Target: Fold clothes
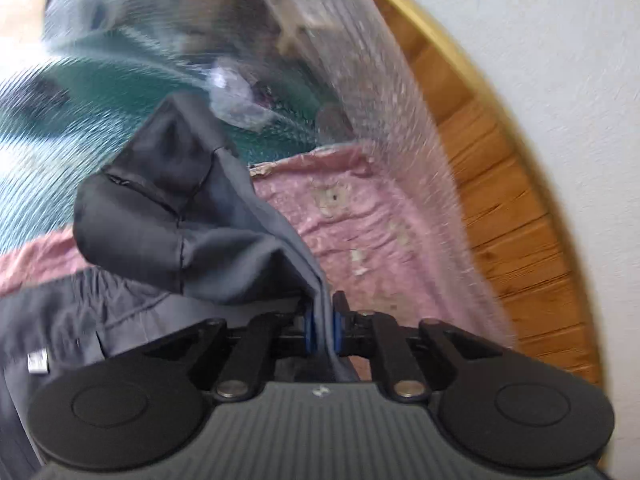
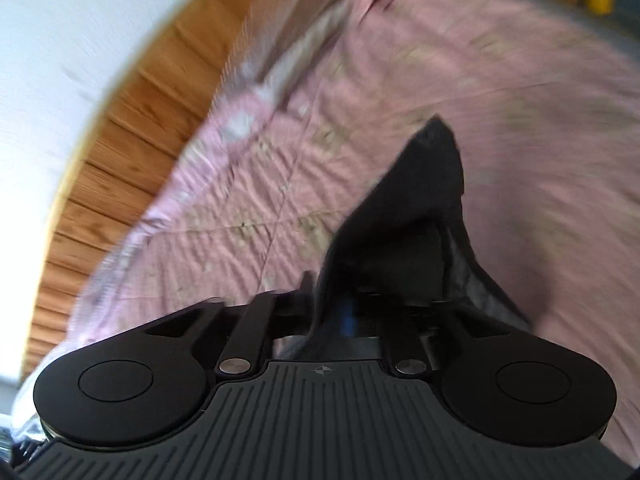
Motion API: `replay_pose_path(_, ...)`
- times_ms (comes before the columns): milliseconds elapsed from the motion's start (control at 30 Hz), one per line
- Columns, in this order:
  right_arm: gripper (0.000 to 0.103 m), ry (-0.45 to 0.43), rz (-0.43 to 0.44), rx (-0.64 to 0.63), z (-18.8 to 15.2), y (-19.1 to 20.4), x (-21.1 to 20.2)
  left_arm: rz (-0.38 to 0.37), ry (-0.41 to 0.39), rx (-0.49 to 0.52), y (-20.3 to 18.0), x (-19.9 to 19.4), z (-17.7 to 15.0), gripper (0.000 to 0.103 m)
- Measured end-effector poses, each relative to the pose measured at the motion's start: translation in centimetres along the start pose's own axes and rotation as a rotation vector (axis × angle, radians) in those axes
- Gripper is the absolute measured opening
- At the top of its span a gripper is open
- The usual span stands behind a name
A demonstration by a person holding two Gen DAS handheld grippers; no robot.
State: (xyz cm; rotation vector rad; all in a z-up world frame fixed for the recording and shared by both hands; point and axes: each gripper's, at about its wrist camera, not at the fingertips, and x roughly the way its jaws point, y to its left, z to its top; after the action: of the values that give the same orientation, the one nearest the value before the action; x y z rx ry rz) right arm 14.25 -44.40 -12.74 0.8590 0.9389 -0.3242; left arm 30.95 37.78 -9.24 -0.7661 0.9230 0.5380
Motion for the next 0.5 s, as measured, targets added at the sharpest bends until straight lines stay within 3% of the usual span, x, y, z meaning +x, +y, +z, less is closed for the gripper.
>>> replay_pose_path(33, 0.041, -0.001, 0.006, 0.030, 0.5, 0.1, 1.7, 0.059, 0.002, -0.001, -0.5, 1.9, -0.3, 0.009)
replay_pose_path(67, 0.041, -0.011, 0.027, 0.042, 0.6, 0.1, 2.0, 0.050, 0.006, -0.018, -0.6, 3.2, -0.8, 0.009)
replay_pose_path(133, 0.042, -0.041, 0.067, 0.037, 0.4, 0.0, 2.3, -0.067, -0.015, -0.022, 0.2, 3.6, -2.2, 0.011)
replay_pose_path(200, 0.044, -0.111, 0.090, -0.091, -0.7, -0.5, 0.4, -0.081, -0.056, 0.055, 0.8, 3.1, -3.6, 0.012)
replay_pose_path(300, 0.046, -0.185, -0.002, -0.314, -2.4, -2.2, -2.3, -0.081, -0.106, 0.146, 1.6, 1.3, -5.1, 0.011)
replay_pose_path(400, 0.048, -0.187, -0.070, -0.467, -3.0, -4.5, -2.3, -0.093, -0.151, 0.175, 3.0, -2.1, -6.6, 0.011)
replay_pose_path(500, 0.048, -0.145, -0.036, -0.586, -2.2, -5.6, 0.1, -0.087, -0.181, 0.176, 4.7, -6.1, -8.8, 0.012)
